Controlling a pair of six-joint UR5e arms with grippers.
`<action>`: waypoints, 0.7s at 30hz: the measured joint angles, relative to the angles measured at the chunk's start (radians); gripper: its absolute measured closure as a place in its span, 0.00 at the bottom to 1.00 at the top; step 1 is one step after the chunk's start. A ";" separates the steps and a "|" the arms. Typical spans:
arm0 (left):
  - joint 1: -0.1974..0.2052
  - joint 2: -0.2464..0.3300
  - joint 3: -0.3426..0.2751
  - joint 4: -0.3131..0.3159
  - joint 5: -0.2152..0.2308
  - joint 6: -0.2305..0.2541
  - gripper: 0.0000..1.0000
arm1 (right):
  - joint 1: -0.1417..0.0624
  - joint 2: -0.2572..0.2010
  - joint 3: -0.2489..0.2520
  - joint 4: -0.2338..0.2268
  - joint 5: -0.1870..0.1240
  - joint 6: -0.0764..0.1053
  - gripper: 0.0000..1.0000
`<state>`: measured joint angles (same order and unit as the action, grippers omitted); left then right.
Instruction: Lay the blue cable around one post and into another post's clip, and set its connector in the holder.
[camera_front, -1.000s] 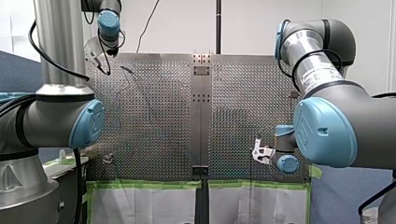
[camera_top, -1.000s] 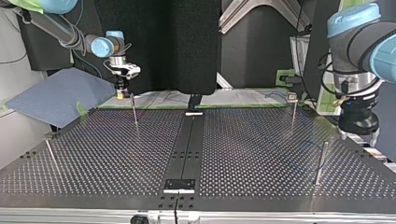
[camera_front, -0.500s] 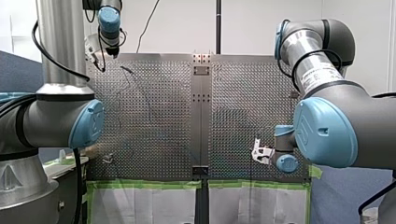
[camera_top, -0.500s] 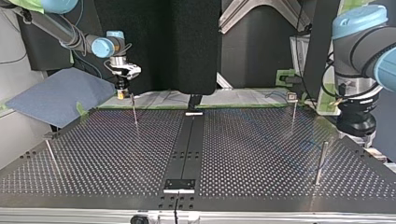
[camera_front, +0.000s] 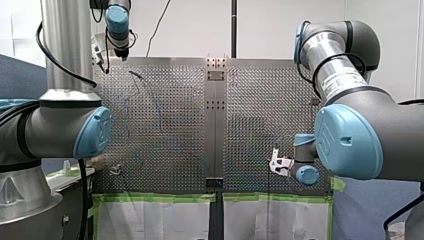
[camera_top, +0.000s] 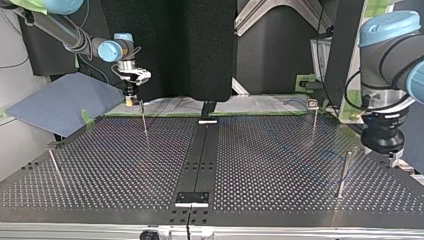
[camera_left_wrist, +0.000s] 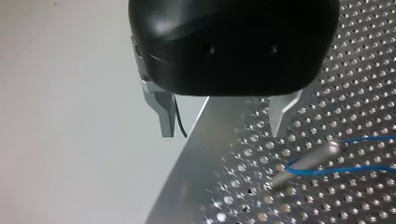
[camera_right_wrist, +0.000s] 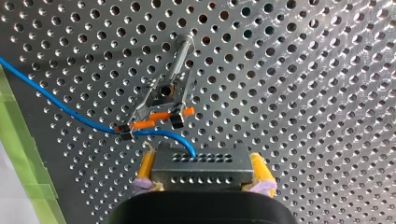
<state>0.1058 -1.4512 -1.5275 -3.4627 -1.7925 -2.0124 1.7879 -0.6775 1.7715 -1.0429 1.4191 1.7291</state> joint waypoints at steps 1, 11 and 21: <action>-0.001 0.000 0.007 -0.003 0.000 0.011 0.00 | 0.000 0.000 0.000 0.001 0.000 0.000 0.75; -0.003 -0.007 0.023 -0.013 0.023 0.099 0.00 | 0.000 0.000 0.000 0.003 0.000 0.001 0.75; -0.010 -0.008 0.023 -0.042 0.006 0.145 0.00 | 0.000 0.000 0.000 0.004 0.000 0.000 0.75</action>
<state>0.0961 -1.4593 -1.5045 -3.5043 -1.7870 -1.8670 1.7877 -0.6776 1.7714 -1.0391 1.4191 1.7292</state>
